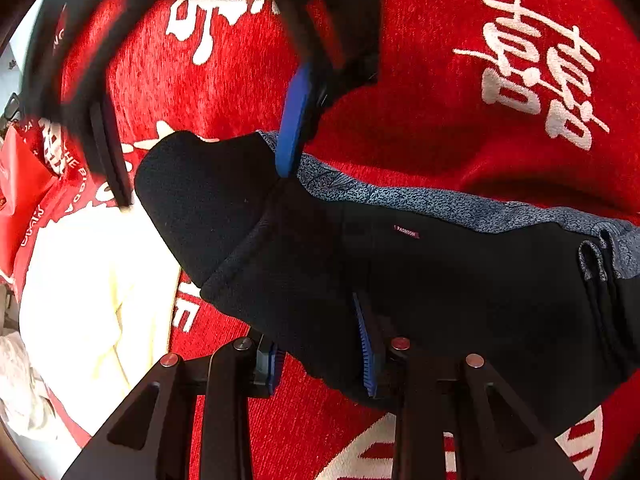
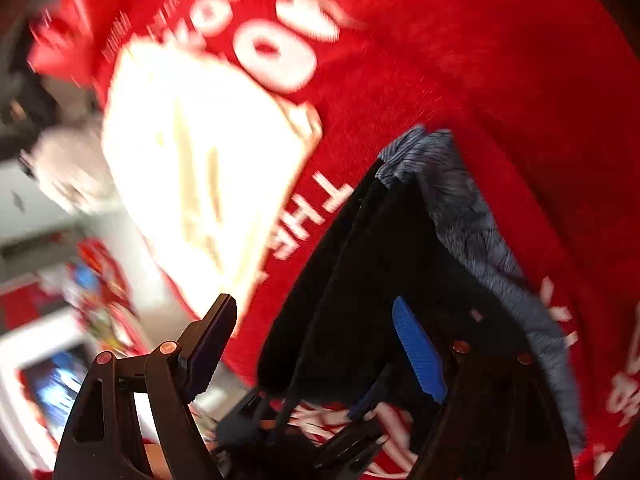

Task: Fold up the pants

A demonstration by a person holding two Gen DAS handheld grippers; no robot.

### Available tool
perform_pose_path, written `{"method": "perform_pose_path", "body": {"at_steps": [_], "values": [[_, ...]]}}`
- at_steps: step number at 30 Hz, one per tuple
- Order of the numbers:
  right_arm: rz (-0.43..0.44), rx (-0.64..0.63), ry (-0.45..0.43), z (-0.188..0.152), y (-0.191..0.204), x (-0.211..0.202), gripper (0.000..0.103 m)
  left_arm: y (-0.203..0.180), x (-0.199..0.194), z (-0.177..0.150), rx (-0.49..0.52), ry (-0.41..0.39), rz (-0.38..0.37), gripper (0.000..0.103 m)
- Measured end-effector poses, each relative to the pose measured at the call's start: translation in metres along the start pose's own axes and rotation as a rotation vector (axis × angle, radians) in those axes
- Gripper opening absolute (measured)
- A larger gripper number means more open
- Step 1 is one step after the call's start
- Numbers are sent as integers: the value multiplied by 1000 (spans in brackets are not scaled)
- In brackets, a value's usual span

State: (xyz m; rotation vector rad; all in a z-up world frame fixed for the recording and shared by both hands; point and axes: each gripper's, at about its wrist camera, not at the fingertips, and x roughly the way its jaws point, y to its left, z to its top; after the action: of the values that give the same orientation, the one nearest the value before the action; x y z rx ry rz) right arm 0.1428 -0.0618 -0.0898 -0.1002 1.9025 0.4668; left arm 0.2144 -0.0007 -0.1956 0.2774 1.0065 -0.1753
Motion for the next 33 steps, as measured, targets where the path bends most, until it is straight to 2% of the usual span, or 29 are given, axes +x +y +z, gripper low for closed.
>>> {"method": "perform_pose_path", "body": {"at_steps": [2, 3, 4, 5, 6, 9, 14, 19, 23, 28, 33], "values": [[-52, -11, 42, 5, 1, 12, 83, -4, -3, 0, 1, -7, -1, 32], [-72, -4, 55, 4, -3, 17, 71, -5, -4, 1, 1, -8, -1, 32], [-75, 2, 50, 2, -6, 16, 40, -6, -5, 1, -1, -6, -6, 32], [-67, 10, 34, -1, -9, 12, 24, -2, -4, 1, -6, 6, -12, 32], [-53, 18, -4, -8, -14, 3, 19, -2, -5, 1, -13, 15, -22, 32], [-12, 3, -94, -33, -25, -19, 17, -12, -21, 3, 19, -26, -38, 32], [102, 38, -283, -93, -49, -65, 17, -40, -59, 13, 71, -92, -94, 32], [237, 123, -478, -185, -97, -104, 17, -84, -105, 20, 160, -156, -165, 32], [297, 191, -586, -251, -136, -125, 17, -124, -135, 23, 216, -167, -243, 32], [352, 296, -703, -342, -183, -124, 17, -197, -167, 17, 324, -164, -338, 32], [419, 429, -778, -420, -244, -105, 17, -273, -176, 3, 444, -146, -367, 32]]}}
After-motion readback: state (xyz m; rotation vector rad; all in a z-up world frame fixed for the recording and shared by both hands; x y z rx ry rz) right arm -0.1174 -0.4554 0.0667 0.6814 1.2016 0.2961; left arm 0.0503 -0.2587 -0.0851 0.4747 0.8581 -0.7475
